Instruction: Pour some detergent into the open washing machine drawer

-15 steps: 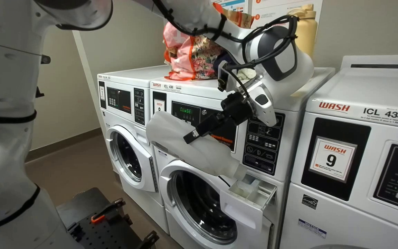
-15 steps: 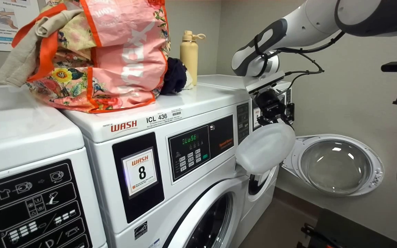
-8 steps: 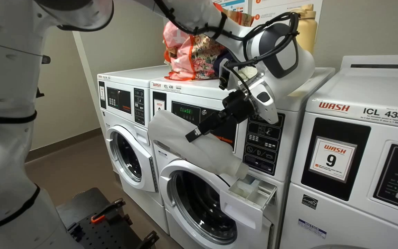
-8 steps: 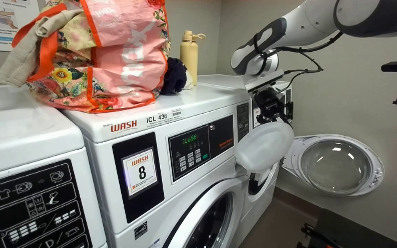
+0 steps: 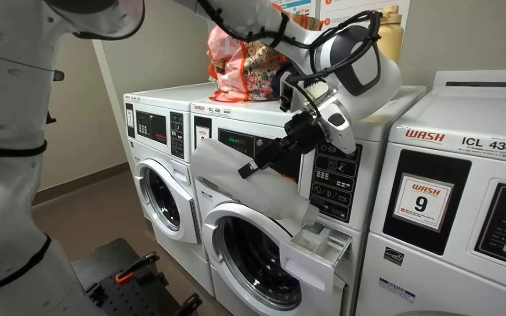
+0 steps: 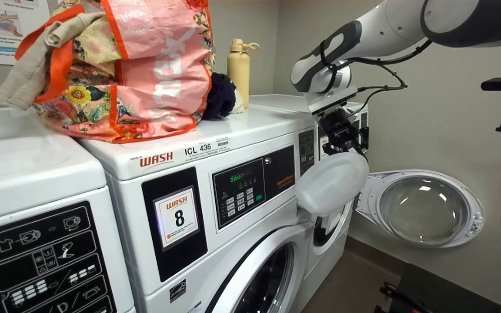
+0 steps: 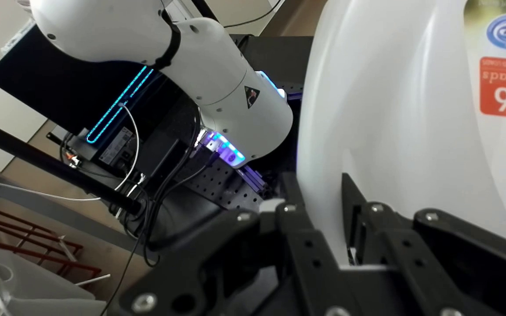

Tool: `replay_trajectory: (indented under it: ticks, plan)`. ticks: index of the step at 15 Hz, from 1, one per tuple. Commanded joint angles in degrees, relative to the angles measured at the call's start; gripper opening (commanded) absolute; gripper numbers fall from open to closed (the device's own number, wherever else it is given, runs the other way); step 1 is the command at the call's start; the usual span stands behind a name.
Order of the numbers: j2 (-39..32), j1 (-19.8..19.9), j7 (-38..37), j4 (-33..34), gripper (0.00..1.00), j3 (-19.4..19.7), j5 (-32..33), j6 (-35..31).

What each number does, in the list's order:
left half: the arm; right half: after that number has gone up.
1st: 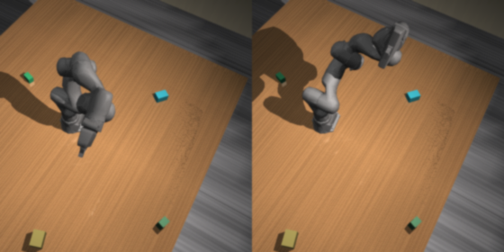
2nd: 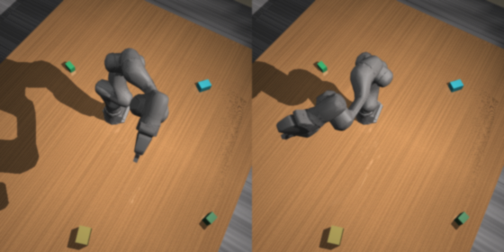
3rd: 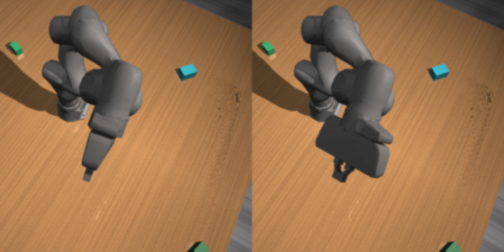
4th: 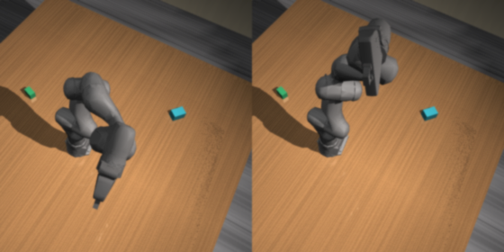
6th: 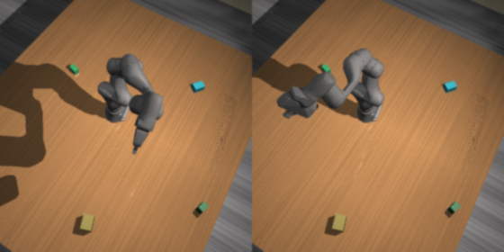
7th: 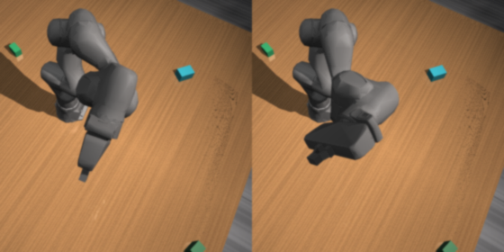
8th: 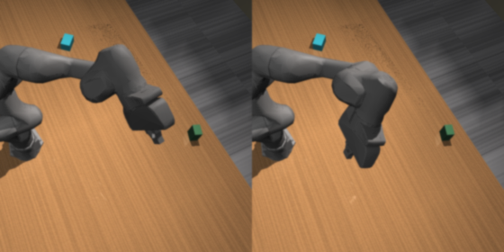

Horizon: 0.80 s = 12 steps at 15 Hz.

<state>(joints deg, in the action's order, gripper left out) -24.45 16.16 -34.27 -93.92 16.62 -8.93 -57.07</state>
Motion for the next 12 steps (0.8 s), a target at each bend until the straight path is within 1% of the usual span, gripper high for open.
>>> replay_trajectory:
  ticks: [1, 4, 12]
  plan:
    - [1.4, -0.8, -1.7, 1.4, 0.06, 1.1, -0.9, 2.7]
    - [1.7, -1.3, -4.0, 1.3, 0.06, 1.3, -0.2, 1.9]
    - [3.9, -4.2, -16.2, 0.6, 0.06, 1.2, 4.6, -3.8]
